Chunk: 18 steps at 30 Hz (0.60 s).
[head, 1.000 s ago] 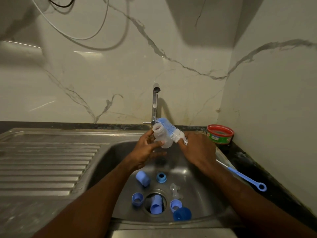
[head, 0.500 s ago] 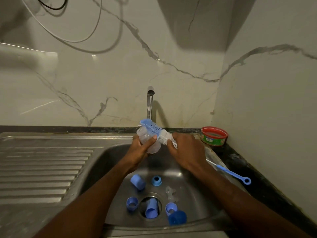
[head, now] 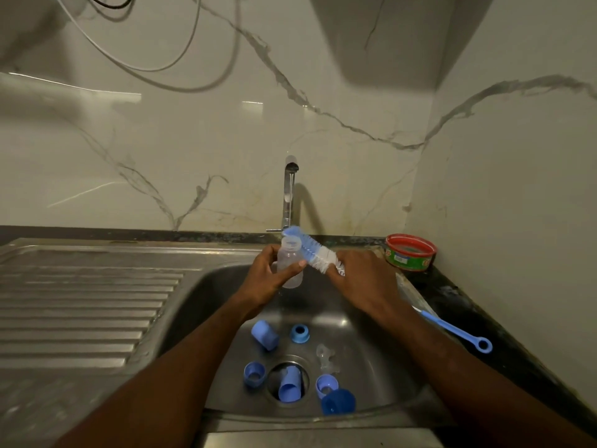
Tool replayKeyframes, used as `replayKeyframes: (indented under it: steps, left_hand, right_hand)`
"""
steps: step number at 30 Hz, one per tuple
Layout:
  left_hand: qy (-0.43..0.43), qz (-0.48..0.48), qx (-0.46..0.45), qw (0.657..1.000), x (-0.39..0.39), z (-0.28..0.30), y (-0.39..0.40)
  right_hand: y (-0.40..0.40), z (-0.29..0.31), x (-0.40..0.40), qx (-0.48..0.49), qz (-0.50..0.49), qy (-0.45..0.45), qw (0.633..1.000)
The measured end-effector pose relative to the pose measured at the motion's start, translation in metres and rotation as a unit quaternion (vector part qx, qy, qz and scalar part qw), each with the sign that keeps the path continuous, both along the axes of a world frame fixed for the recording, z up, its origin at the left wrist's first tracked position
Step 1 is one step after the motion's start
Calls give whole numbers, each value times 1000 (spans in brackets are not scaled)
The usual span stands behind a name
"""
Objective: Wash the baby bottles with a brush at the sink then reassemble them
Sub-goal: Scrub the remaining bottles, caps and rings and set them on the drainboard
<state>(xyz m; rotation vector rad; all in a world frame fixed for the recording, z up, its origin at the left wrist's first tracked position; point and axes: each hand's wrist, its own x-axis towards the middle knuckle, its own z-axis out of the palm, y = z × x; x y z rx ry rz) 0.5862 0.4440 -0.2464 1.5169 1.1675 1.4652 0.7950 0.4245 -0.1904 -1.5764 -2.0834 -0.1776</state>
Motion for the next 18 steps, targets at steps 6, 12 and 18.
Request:
replayKeyframes:
  steps: [6, 12, 18]
  left_hand:
    - [-31, 12, -20, 999, -2, 2, 2]
    - [98, 99, -47, 989, -7, -7, 4]
    - [212, 14, 7, 977, 0, 5, -14]
  right_hand:
    - [-3, 1, 1, 34, -19, -58, 998]
    - [-8, 12, 3, 102, 6, -8, 995]
    - [-7, 0, -10, 68, 45, -78, 994]
